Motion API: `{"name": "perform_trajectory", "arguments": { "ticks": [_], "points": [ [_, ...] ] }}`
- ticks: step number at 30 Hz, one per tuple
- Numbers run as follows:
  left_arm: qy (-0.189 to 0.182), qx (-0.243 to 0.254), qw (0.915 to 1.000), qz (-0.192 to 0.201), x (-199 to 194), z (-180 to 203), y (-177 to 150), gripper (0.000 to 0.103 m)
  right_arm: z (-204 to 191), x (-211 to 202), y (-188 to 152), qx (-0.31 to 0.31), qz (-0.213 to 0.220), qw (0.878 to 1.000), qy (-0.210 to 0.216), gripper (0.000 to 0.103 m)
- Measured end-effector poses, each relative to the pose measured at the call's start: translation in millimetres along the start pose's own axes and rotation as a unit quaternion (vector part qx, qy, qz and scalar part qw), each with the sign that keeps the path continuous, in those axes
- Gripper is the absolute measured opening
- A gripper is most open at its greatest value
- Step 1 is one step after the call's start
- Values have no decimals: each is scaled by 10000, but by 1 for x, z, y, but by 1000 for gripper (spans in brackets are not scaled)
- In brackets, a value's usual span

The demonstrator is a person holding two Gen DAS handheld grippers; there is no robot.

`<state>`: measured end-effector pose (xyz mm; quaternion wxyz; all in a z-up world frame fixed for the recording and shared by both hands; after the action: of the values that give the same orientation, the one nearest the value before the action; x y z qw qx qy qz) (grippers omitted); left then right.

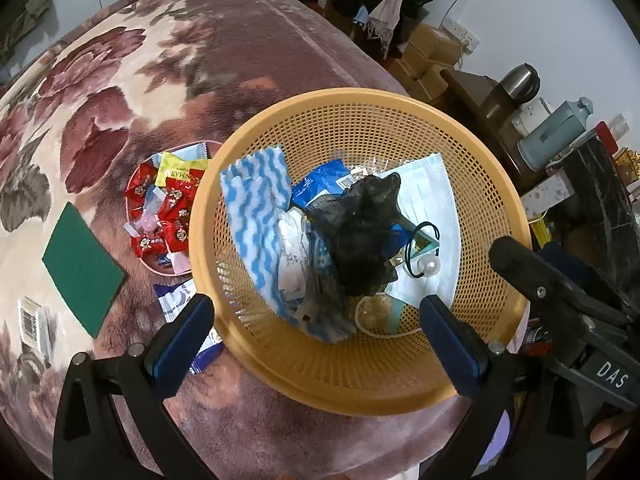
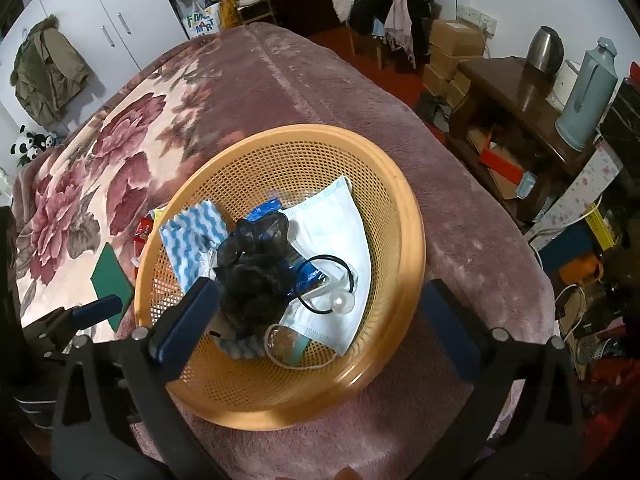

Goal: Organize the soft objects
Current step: 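Withdraw both open tools from the basket back over the blanket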

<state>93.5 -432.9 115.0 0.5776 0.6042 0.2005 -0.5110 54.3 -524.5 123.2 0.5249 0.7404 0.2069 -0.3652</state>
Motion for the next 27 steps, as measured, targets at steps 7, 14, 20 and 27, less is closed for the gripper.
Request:
{"name": "perform_trajectory", "arguments": {
  "ticks": [7,14,20,27],
  "points": [
    [-10,-14,10000,25,-7,-5,-4,102,-2,-4,-3,-8,-15,10000,-6,103],
    [-23,-19,10000,27,-12,-8,-9,102,-5,-8,-6,-10,-4,10000,-26,103],
    [-48,-61,10000,26,-15,-15,-15,102,-9,-13,-12,-6,-40,9999,-102,103],
    [-74,-122,9999,48,-21,-26,-19,102,-14,-16,-14,-39,-20,9999,-118,103]
  ]
}}
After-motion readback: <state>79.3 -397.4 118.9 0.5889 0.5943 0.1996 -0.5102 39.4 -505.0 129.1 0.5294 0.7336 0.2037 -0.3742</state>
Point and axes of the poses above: each gripper's, at about its wrist camera, not at the fingertips, and x roughly the way its jaws point, z to its right, y to its top, the point moved 6 cm from there along x, roughly the way its jaws point, and after that the axes turned 9 degrees about z, right-handed, at the moved point
